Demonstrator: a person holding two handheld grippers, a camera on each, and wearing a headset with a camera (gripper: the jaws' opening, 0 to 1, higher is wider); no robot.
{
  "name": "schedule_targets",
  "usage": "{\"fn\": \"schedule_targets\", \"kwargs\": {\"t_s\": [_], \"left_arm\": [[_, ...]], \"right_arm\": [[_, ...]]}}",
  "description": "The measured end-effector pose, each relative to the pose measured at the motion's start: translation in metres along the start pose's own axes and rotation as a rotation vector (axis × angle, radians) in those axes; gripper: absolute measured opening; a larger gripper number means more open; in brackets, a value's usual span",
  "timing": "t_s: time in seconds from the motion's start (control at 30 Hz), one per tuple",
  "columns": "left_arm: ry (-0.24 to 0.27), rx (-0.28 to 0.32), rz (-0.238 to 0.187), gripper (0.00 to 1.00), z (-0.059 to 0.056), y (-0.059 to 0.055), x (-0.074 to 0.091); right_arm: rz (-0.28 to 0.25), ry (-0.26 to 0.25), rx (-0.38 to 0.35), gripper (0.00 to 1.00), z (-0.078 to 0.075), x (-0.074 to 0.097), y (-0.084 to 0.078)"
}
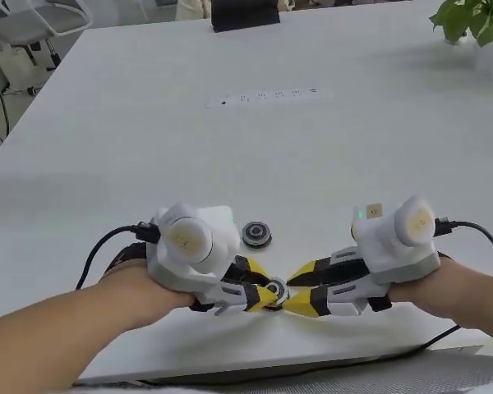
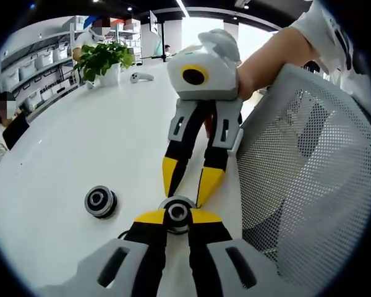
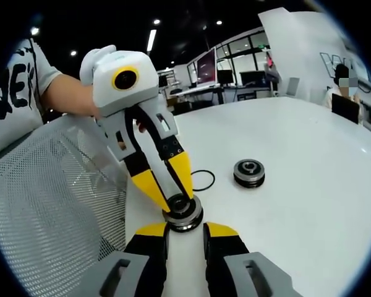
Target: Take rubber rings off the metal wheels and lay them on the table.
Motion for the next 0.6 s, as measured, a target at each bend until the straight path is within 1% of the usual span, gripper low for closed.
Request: {"fn": "schedule_targets", "kwargs": {"t_s": [0.07,0.13,0.17,0.2,0.4,0.6], "left_arm": [[0.003,0.005,-0.001,0.07,0.0002,-0.0004,0.0002],[0.006,0.007,-0.003,0.07,-0.0002,-0.0005,0.0001],[0.008,0.009,-0.004,0.07,-0.0004,-0.0006,0.0001],[0.010,0.011,-0.004,0.07,-0.0007,-0.0005,0.0000],[0.021,0.013,-0.006,0.07,-0.0031,-0.0010,-0.0001],[0.031,0.012,-0.011,0.07,-0.0039,-0.0015,0.0001]], "right_arm": [[0.003,-0.001,0.016,0.19,0.0011,-0.0009,0.0002],[0.010,0.005,0.022,0.16,0.0036,-0.0025,0.0002],[0.021,-0.008,0.058,0.15,0.0032,-0.0018,0.0008],[0.029,-0.012,0.067,0.14,0.0034,-0.0014,0.0010],[0.052,-0.026,0.060,0.12,0.0048,0.0003,0.0005],[0.071,-0.039,0.052,0.06,0.0040,0.0007,-0.0006]]}}
Point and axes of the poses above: the centre of the closed fingertips' face, and the gripper's own axes: x roughly backward along the fingers, z roughly to its left, y roughly out of its top, the point moved 8 cm from there along x, roughly backward along the fingers, and after that the axes turned 3 degrees about -y, right-handed, at the moved point
